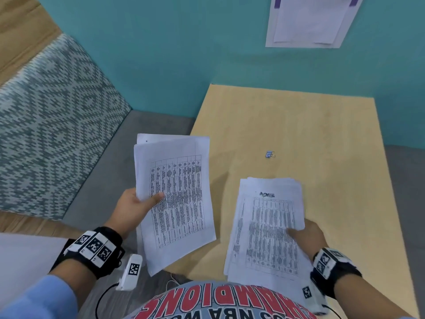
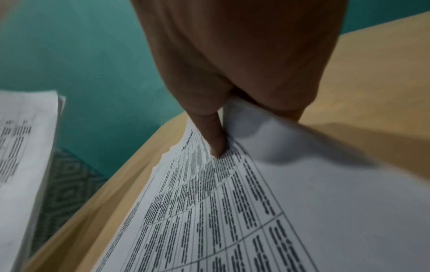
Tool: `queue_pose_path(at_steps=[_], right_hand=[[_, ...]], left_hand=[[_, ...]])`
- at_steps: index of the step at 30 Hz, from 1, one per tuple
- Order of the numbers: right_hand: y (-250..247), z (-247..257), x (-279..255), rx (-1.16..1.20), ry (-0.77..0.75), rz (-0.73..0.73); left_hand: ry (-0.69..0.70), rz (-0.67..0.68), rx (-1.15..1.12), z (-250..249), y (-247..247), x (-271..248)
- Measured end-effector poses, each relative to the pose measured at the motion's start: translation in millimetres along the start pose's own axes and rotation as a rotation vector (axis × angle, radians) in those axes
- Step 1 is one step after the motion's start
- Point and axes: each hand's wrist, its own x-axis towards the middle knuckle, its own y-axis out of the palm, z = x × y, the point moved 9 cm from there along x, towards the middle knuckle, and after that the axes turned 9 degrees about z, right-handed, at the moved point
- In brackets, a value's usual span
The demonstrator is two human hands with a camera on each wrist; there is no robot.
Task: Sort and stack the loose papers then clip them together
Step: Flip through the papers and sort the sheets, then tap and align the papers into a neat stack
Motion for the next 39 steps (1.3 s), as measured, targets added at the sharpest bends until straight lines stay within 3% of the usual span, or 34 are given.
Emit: queue_pose_path(at_steps=[5, 13, 22, 26, 29, 34, 37, 39], right_hand=[[-67, -25, -24, 0.126, 0.016, -0.048], [-117, 30, -71, 0.561, -0.244, 0.165], [-103, 88, -82, 0.741, -0.327, 0.368], [-85, 83, -85, 0.729, -0.297, 0.487], [-88, 78, -90, 0.67, -0.342, 0.394], [-130, 96, -131, 0.488, -0.545, 0.044], [-148, 106, -161, 0.452, -0.673, -0.044], [-148, 99, -160, 0.46, -0.681, -0.064]], left_hand=[[-0.013, 0.059, 0.077, -5, 26, 9], [0.016, 0.191, 0.104, -45, 104, 17], [0.168, 0.49, -0.144, -126, 196, -11], [0.15, 0.607, -0.07, -128, 224, -20], [0.17, 0.527, 0.021, -133, 235, -30], [0.252, 0.4, -0.145, -130, 234, -33], [0.291, 0.336, -0.225, -144, 238, -42], [0.262, 0.38, -0.247, -140, 249, -41]])
